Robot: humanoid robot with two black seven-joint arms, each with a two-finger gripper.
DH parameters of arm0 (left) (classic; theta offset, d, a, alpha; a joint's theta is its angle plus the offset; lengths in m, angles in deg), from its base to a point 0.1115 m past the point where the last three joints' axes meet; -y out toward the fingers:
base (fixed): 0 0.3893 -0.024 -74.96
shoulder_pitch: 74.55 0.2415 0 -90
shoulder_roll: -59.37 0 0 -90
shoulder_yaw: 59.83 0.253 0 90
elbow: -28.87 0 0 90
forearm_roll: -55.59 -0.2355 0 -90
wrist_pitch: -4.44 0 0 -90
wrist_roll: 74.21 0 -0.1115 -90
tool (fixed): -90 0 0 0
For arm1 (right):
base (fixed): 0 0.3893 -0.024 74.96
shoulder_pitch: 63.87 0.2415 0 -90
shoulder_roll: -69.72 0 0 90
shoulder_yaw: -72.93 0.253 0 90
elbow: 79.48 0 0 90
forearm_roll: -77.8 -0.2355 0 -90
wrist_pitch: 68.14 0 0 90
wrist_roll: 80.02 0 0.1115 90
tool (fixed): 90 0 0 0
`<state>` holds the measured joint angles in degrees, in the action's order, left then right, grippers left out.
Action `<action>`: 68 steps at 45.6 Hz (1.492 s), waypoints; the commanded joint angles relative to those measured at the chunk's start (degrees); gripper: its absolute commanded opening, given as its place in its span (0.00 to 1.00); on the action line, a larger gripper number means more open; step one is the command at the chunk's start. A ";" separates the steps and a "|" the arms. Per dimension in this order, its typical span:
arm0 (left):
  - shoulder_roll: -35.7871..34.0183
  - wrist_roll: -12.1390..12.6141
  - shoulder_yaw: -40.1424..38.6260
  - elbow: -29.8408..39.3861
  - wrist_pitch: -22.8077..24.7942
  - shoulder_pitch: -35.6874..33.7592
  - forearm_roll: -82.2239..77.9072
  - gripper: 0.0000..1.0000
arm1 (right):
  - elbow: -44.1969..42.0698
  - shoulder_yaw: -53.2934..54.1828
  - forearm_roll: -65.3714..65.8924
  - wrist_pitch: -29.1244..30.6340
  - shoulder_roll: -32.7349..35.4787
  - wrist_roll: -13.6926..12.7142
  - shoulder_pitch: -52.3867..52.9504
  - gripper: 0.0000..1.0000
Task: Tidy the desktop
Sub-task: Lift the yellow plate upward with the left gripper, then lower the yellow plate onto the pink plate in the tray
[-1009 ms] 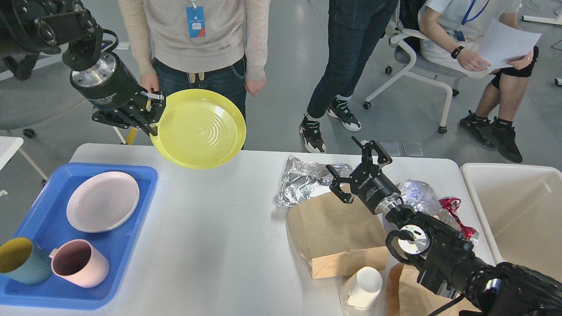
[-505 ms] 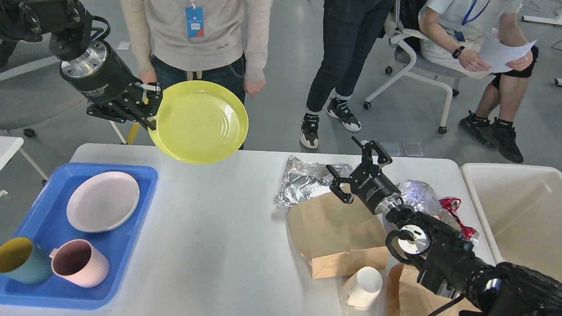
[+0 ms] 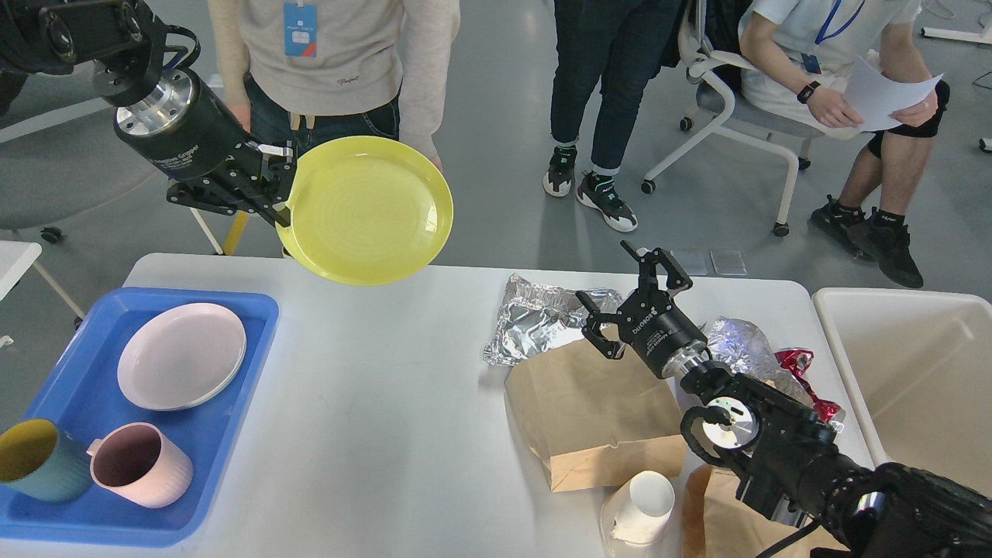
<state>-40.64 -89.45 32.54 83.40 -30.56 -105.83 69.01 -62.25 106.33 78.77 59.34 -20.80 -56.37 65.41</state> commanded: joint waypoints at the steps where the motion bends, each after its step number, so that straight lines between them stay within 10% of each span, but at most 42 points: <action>1: 0.43 -1.02 0.27 0.05 0.00 0.17 0.03 0.00 | 0.00 0.00 0.00 0.04 0.00 0.00 0.00 1.00; 42: 0.60 -0.84 3.78 -0.13 0.00 0.79 0.12 0.00 | -0.01 0.00 0.00 0.04 0.00 0.00 0.00 1.00; 68: -14.42 -0.58 4.13 -19.37 0.00 23.72 0.21 0.00 | -0.01 0.00 0.00 -0.04 0.00 0.00 0.00 1.00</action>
<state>-52.72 -90.07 36.92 68.18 -30.56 -86.46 69.23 -62.25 106.33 78.76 59.34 -20.81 -56.37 65.41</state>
